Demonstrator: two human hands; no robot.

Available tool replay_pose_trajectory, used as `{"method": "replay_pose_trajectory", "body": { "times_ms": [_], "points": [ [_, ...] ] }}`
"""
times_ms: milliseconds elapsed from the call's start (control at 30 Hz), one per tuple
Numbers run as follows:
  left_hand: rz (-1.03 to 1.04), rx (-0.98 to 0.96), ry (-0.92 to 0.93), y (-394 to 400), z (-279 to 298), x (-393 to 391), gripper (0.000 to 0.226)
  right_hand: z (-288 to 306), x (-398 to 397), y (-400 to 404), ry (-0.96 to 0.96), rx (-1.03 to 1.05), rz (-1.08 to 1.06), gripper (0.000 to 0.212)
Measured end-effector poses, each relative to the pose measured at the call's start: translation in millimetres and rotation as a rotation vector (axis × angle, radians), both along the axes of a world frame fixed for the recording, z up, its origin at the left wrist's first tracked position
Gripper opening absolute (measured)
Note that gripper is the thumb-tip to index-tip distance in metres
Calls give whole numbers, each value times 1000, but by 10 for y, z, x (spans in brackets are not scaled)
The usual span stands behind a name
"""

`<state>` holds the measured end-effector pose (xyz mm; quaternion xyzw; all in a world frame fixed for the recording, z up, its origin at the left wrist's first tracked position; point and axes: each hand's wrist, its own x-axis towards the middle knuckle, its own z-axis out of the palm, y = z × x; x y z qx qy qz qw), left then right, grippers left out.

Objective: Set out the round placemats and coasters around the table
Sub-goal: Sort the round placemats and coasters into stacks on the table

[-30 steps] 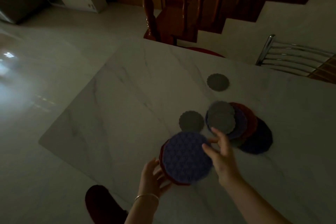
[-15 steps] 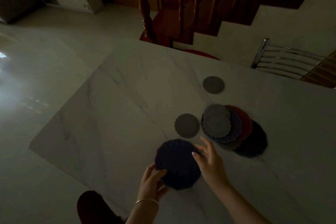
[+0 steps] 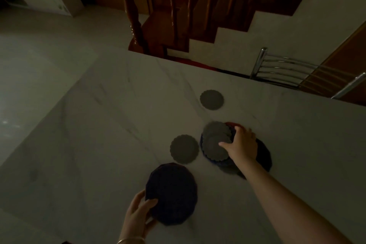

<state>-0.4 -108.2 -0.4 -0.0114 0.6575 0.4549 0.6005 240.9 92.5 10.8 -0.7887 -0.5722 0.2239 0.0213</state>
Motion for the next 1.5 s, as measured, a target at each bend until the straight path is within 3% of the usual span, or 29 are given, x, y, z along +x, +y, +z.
{"method": "replay_pose_trajectory", "body": {
  "times_ms": [100,233,367,500,700,933,1133,1267,1400,1500],
  "points": [
    [3,-15,-7,24,-25,-48,30,8,-92,115,-26,-45,15,87],
    [-2,-34,-26,49,-50,-84,30,28,-256,238,13,-129,-2,62],
    [-11,-48,-31,71,-49,-89,29,50,-309,315,15,-210,-23,57],
    [1,-62,-47,85,-50,-84,28,-7,-311,275,72,-145,-56,35],
    [21,-68,-71,90,-47,-73,29,-49,-276,246,71,-40,-9,60],
    [21,-82,-56,92,-11,-49,28,-26,-178,291,70,-83,-1,90],
    [13,-98,-58,102,5,-40,29,-17,-192,223,68,48,98,64],
    [23,-80,-38,79,-31,-35,32,37,-242,170,207,92,158,52],
    [15,-75,-37,84,-23,-34,30,176,-465,234,601,118,39,41],
    [10,-65,-31,61,-11,-29,33,191,-777,219,870,44,-124,45]
  ]
}}
